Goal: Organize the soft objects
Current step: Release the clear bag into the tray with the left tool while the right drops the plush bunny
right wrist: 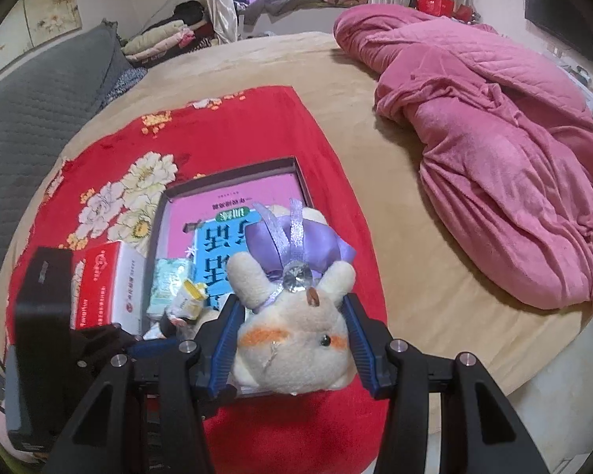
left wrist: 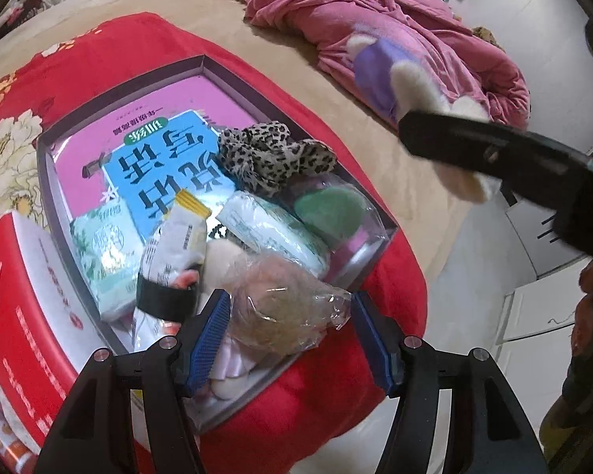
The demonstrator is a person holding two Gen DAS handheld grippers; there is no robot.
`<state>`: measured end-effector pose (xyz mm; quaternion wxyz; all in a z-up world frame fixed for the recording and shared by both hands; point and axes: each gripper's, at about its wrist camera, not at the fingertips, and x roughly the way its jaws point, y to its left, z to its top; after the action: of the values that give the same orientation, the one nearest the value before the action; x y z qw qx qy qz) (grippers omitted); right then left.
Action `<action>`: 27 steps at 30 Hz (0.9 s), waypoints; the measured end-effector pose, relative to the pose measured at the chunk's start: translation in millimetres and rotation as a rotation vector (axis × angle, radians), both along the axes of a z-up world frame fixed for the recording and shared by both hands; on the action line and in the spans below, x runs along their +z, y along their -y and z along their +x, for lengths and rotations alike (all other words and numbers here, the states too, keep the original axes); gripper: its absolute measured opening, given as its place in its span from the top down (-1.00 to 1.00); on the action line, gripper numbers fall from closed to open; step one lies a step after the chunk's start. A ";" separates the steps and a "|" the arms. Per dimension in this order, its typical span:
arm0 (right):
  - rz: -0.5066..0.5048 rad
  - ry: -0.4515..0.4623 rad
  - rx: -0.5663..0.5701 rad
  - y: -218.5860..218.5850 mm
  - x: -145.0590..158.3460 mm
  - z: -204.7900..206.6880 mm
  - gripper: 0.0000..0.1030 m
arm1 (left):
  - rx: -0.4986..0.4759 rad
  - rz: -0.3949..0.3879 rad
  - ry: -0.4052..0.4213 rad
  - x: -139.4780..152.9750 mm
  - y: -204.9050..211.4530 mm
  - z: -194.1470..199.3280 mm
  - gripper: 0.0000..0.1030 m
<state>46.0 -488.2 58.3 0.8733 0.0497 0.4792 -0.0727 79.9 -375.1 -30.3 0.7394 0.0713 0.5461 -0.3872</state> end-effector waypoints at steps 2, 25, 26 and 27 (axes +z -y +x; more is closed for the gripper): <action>0.005 -0.014 0.006 0.0 -5.7 3.6 0.01 | 0.008 -0.005 0.000 -0.9 -0.7 4.8 -0.28; -0.018 -0.123 0.065 -16.3 -47.0 34.9 0.01 | 0.008 -0.009 0.017 -7.2 -8.8 11.6 -0.33; -0.015 -0.127 0.063 -15.5 -48.9 36.2 0.01 | 0.009 -0.011 0.016 -7.3 -9.3 11.8 -0.33; -0.014 -0.132 0.062 -14.8 -50.5 37.1 0.01 | 0.010 -0.013 0.015 -7.4 -10.2 11.9 -0.33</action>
<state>83.1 -473.4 7.8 0.8419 0.0239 0.5366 -0.0519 91.8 -364.9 -37.7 0.7459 0.0667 0.5385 -0.3863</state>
